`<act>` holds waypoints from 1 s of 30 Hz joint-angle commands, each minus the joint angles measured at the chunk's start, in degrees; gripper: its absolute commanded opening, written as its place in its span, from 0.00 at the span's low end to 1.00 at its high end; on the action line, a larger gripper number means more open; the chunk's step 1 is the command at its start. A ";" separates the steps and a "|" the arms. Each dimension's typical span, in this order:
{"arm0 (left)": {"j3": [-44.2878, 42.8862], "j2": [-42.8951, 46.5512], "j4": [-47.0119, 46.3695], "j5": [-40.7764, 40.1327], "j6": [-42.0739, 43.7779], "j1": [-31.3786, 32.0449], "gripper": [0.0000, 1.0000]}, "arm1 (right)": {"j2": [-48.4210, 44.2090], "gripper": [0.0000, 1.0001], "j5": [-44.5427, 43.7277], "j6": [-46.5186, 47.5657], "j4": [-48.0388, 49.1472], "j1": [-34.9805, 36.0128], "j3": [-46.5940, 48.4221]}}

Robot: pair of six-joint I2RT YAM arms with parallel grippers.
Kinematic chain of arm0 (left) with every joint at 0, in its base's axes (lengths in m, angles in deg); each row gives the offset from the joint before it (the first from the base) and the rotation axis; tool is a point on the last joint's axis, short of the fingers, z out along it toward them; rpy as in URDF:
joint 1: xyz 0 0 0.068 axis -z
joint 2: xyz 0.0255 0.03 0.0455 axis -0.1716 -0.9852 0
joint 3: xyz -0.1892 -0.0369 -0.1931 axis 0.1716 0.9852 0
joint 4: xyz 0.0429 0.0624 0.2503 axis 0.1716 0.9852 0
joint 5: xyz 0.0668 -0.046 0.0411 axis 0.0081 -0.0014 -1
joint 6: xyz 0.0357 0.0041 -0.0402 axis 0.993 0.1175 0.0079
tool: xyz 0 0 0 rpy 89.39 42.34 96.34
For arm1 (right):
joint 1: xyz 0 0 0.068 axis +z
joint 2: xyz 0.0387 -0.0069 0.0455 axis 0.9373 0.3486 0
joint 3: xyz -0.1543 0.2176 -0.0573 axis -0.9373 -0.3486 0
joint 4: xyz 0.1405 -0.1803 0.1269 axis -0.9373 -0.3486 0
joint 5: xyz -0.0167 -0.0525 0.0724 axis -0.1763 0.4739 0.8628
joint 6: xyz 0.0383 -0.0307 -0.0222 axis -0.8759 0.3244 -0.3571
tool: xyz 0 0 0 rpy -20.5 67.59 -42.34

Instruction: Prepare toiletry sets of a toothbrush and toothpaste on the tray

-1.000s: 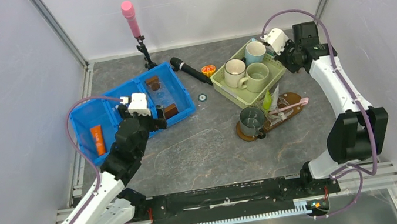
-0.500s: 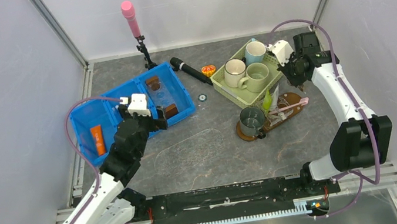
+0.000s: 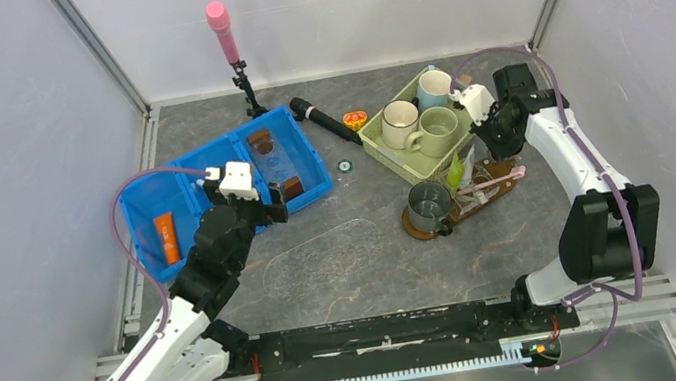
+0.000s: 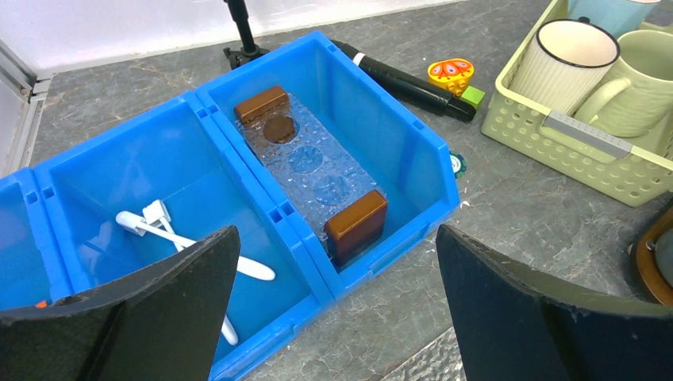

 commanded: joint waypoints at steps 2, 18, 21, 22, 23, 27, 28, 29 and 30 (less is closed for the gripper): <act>0.06 1.01 -2.82 0.34 0.37 0.67 1.00 | 0.69 0.00 2.10 2.18 -0.62 -0.19 -0.05; 0.15 0.68 -2.86 0.38 0.68 1.29 1.00 | 4.38 0.00 2.42 3.11 -5.19 -0.17 2.73; 0.13 0.64 -2.86 0.51 0.66 1.37 1.00 | 4.63 0.00 1.67 3.13 -5.83 -0.18 3.51; 0.16 0.65 -2.85 0.52 0.66 1.37 1.00 | 4.87 0.01 1.68 3.06 -5.94 -0.18 4.06; 0.11 0.67 -2.85 0.52 0.68 1.37 1.00 | 5.09 0.02 1.81 3.09 -6.32 -0.19 4.54; 0.17 0.97 -2.78 0.43 0.68 1.37 1.00 | 5.98 0.04 1.00 2.83 -6.46 1.52 5.27; 0.16 1.03 -2.76 0.43 0.75 1.37 1.00 | 6.15 0.04 0.85 2.78 -6.42 1.63 5.12; 0.19 1.03 -2.69 0.43 0.77 1.37 1.00 | 6.29 0.05 0.73 2.77 -6.32 1.66 4.83; 0.17 1.11 -2.67 0.43 0.77 1.38 1.00 | 6.41 0.05 0.57 2.72 -6.21 1.73 4.54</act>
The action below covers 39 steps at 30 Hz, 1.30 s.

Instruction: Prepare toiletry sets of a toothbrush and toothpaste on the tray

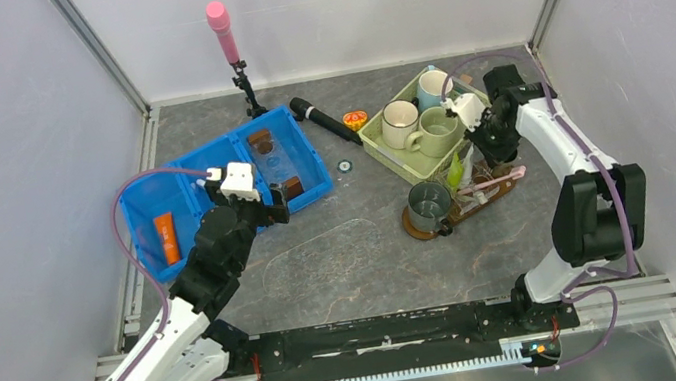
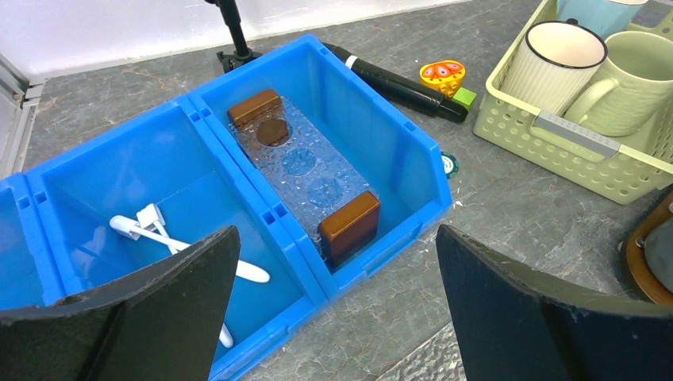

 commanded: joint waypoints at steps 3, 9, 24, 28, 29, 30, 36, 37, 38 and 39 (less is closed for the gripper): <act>0.18 0.83 -2.41 0.30 0.85 0.37 1.00 | 0.98 0.06 -1.71 0.29 0.02 0.98 1.29; 0.11 0.96 -2.36 0.20 1.03 0.37 1.00 | 2.06 0.11 -3.19 0.00 0.44 1.00 0.79; 0.17 0.87 -2.32 0.08 1.19 0.37 1.00 | 2.68 0.28 -3.75 -0.76 1.28 1.00 0.84; 0.17 0.91 -2.31 0.08 1.13 0.37 1.00 | 1.70 0.34 -2.81 -1.10 1.25 0.99 2.12; 0.12 0.86 -2.32 0.06 1.19 0.37 1.00 | 1.47 0.35 -2.75 -1.26 1.25 0.95 2.37; 0.12 0.84 -2.32 0.08 1.20 0.37 1.00 | 1.20 0.36 -2.69 -1.42 1.26 0.97 2.64; 0.07 0.97 -2.32 0.08 1.30 0.37 1.00 | -0.81 0.42 -1.85 -1.61 1.33 0.96 3.83; 0.09 0.92 -2.32 0.08 1.30 0.41 1.00 | -1.30 0.43 -1.71 -1.58 1.33 0.96 4.13; 0.11 1.01 -2.32 0.08 1.25 0.37 1.00 | -1.78 0.44 -1.60 -1.69 1.33 0.96 4.47; 0.11 1.07 -2.32 0.08 1.30 0.39 1.00 | -2.16 0.44 -1.61 -1.73 1.26 0.96 4.80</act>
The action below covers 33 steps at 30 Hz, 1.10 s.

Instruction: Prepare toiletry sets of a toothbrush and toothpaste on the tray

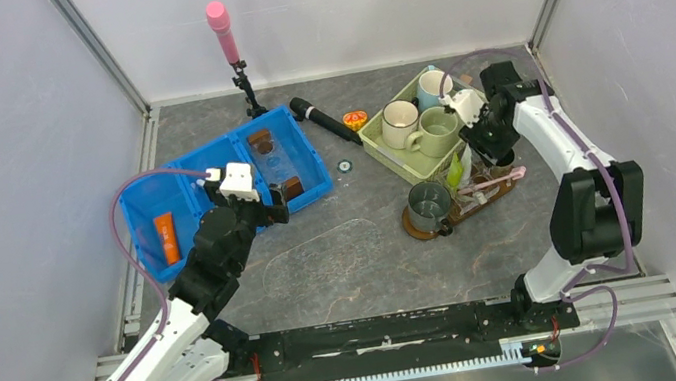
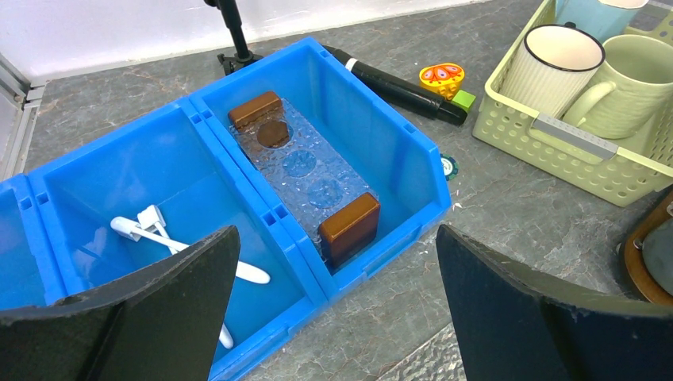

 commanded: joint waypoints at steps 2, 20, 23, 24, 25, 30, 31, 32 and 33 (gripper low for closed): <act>0.11 0.61 -2.28 0.25 1.13 0.37 1.00 | -5.15 0.46 0.15 -0.63 0.67 0.09 4.34; -0.23 1.52 -1.70 0.42 -0.22 0.37 1.00 | -19.86 0.69 -2.28 -4.80 6.29 0.07 9.51; -0.96 1.85 -0.15 0.61 -1.97 0.37 1.00 | -23.82 0.80 -4.98 -7.16 10.20 0.09 8.59; -1.58 1.75 0.65 0.40 -2.63 0.37 1.00 | -25.11 0.90 -5.16 -7.89 11.59 0.03 7.83; -2.35 1.59 2.25 0.22 -3.36 0.37 1.00 | -26.76 0.98 -5.35 -8.64 13.33 0.07 6.84; -6.20 0.02 6.29 -0.23 -5.95 0.37 1.00 | -36.07 0.98 -17.31 -21.02 25.55 0.06 -4.00; -7.16 -0.42 7.26 -0.43 -6.49 0.37 1.00 | -38.20 0.98 -17.89 -21.73 27.38 0.14 -6.11; -8.04 -0.90 8.15 -0.70 -6.92 0.29 1.00 | -39.95 0.98 -18.87 -22.45 29.59 0.09 -8.65; -8.96 -1.34 8.91 -0.92 -7.49 0.33 1.00 | -42.18 0.98 -21.21 -24.22 31.89 0.06 -10.86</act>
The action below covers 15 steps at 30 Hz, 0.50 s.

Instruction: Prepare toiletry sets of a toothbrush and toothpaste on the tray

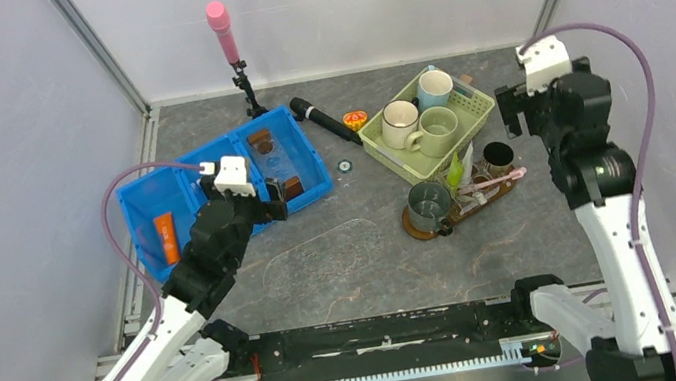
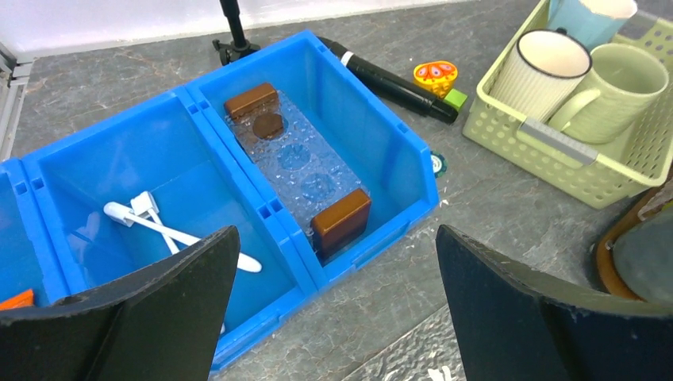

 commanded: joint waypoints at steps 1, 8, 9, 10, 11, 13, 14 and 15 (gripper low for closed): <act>-5.96 -1.58 3.52 -1.12 -4.52 0.28 1.00 | -7.56 0.98 -11.17 -10.55 14.18 -0.09 -10.31; -9.34 -4.87 5.26 -2.41 -8.14 0.19 1.00 | -21.00 0.98 -11.73 -11.42 26.68 -0.05 -24.74; -9.95 -5.58 5.45 -2.61 -8.32 0.26 1.00 | -21.63 0.98 -12.45 -11.94 27.11 0.20 -25.44; -10.41 -6.30 5.61 -2.72 -8.44 0.19 1.00 | -22.42 0.98 -13.31 -12.15 27.87 0.53 -26.38; -11.00 -6.86 5.73 -2.94 -8.54 0.14 1.00 | -23.24 0.98 -13.84 -11.44 28.97 1.09 -27.33; -11.99 -8.11 5.99 -3.49 -8.63 0.05 1.00 | -26.12 0.98 -14.02 -8.72 33.40 2.35 -30.50; -12.44 -8.65 5.97 -3.66 -8.71 -0.07 1.00 | -27.59 0.98 -14.03 -7.25 36.01 3.11 -32.84; -12.79 -9.27 6.04 -3.74 -8.73 -0.28 1.00 | -29.77 0.98 -14.35 -6.31 39.71 3.58 -35.37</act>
